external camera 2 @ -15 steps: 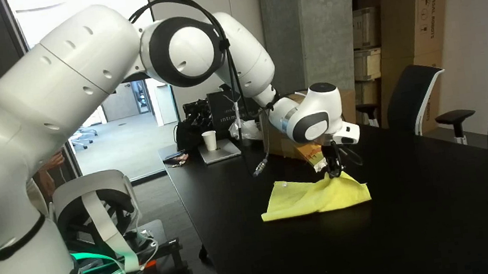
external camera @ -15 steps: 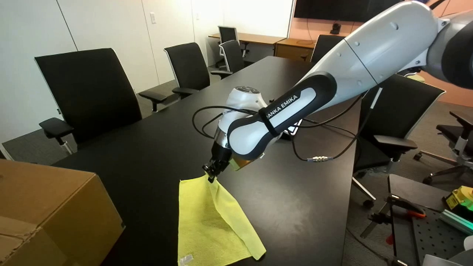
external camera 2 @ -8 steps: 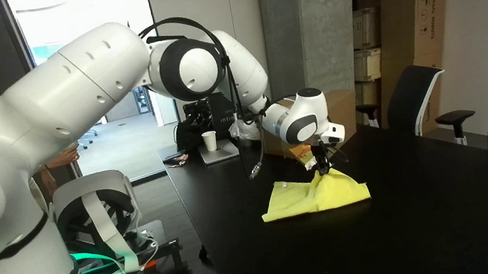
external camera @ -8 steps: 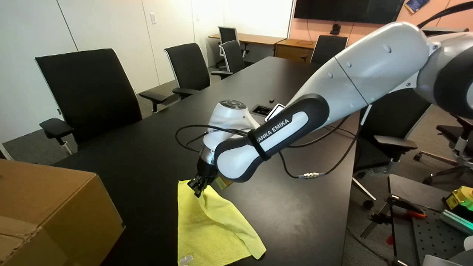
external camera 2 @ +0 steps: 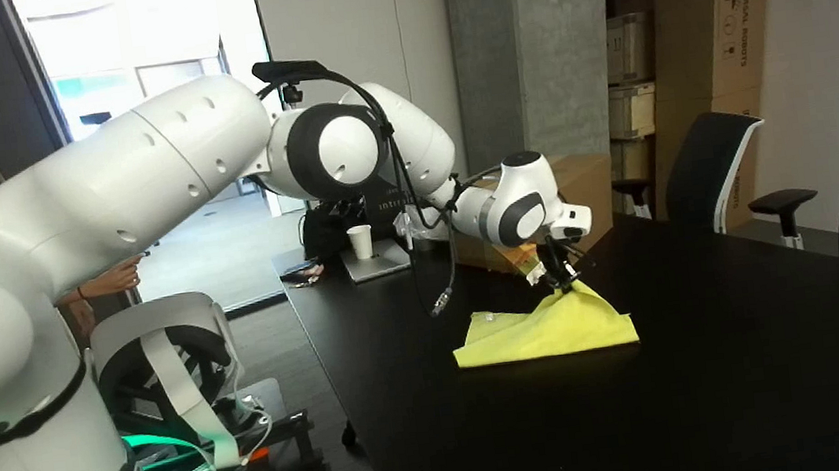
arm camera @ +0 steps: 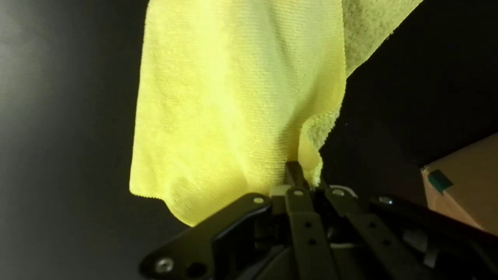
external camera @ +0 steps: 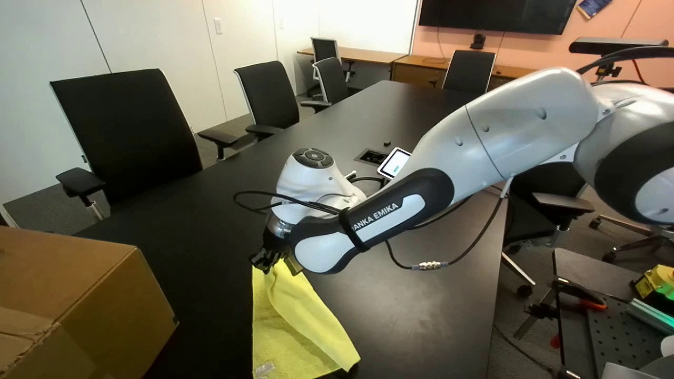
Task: Fold the cloth in half
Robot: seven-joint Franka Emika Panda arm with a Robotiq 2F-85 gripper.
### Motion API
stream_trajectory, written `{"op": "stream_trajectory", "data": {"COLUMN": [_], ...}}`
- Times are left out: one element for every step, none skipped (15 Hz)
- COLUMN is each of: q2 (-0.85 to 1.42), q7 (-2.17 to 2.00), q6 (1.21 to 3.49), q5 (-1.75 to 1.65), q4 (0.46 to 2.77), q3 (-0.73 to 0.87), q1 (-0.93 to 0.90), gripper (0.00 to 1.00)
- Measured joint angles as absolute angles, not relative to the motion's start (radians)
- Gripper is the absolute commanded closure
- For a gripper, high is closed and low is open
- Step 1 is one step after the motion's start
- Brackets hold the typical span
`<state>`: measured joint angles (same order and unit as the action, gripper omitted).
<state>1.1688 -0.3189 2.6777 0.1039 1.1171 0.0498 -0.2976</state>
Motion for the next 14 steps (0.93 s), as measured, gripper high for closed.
{"op": "stream_trajectory", "data": {"q2": [1.185,1.200,1.213,1.224,1.231,1.234,1.234,1.234,1.233,1.231,1.230,1.227,1.221,1.208], "q7": [-0.346,-0.370,-0.388,-0.402,-0.412,-0.419,-0.424,-0.428,-0.431,-0.432,-0.433,-0.433,-0.431,-0.425], "q6": [2.674,2.668,2.658,2.652,2.648,2.647,2.647,2.647,2.647,2.645,2.639,2.630,2.613,2.593], "q5": [0.092,0.083,0.078,0.071,0.065,0.060,0.056,0.052,0.051,0.051,0.049,0.046,0.046,0.046], "q4": [1.093,1.073,1.054,1.040,1.030,1.025,1.022,1.018,1.014,1.014,1.014,1.018,1.028,1.049], "q3": [0.074,0.093,0.109,0.120,0.127,0.132,0.134,0.136,0.136,0.136,0.136,0.136,0.134,0.128], "q1": [-0.304,-0.308,-0.309,-0.309,-0.309,-0.309,-0.310,-0.311,-0.313,-0.317,-0.322,-0.329,-0.338,-0.348], "gripper": [0.67,0.61,0.53,0.46,0.39,0.30,0.23,0.17,0.08,0.01,0.00,0.00,0.00,0.00]}}
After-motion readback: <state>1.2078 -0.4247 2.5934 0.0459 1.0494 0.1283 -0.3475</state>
